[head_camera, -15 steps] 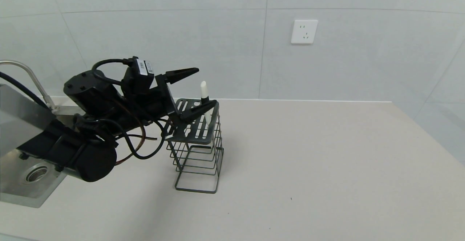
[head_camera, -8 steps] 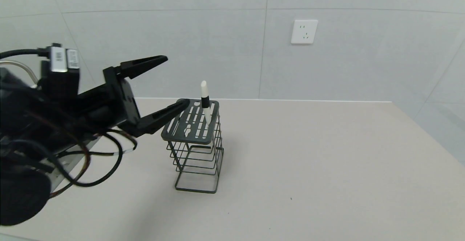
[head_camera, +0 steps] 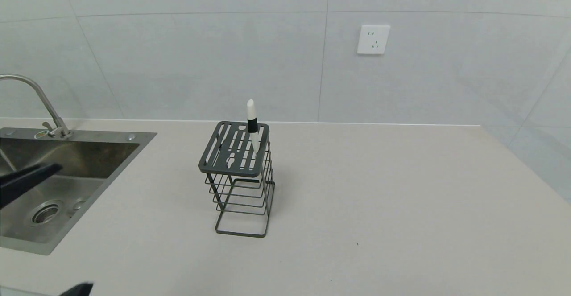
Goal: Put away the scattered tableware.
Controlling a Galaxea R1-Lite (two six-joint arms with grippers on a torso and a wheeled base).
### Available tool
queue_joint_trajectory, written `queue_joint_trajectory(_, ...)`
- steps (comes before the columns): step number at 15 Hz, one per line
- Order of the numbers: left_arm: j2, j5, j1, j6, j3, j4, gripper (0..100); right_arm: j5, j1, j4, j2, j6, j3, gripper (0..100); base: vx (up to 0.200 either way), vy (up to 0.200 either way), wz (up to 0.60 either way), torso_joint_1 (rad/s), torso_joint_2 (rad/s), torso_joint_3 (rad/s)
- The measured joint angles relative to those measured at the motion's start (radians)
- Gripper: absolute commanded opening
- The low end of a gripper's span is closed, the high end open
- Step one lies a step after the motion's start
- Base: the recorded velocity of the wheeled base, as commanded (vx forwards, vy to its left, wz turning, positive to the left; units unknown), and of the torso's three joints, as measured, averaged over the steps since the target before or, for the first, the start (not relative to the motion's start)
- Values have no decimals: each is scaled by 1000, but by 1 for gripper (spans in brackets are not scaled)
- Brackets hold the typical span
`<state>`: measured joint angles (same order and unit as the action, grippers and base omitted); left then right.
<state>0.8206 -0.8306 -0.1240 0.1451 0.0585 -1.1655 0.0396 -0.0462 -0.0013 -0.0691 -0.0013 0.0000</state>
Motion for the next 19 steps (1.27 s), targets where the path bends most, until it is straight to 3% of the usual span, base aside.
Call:
queue_joint_trajectory(4,-460,1,81,-44,-1,601,100,0,0,0,0,0,0,0,0,0,0,0,0,0)
queue_joint_trajectory(5,-559,17,94,-46,1,750,100,0,1,0,0,0,0,0,0,0,0,0,0,0)
queue_joint_trajectory(6,-642,80,105,-44,-10,854,100,0,1,0,0,0,0,0,0,0,0,0,0,0)
queue_joint_trajectory(11,-806,654,124,-50,-55,1112,100,0,2,0,0,0,0,0,0,0,0,0,0,0)
queue_joint_trajectory(12,-814,726,124,-68,-55,1146,100,0,2,0,0,0,0,0,0,0,0,0,0,0)
queue_joint_trajectory(19,-824,749,125,-134,-59,1161,100,0,1,0,0,0,0,0,0,0,0,0,0,0)
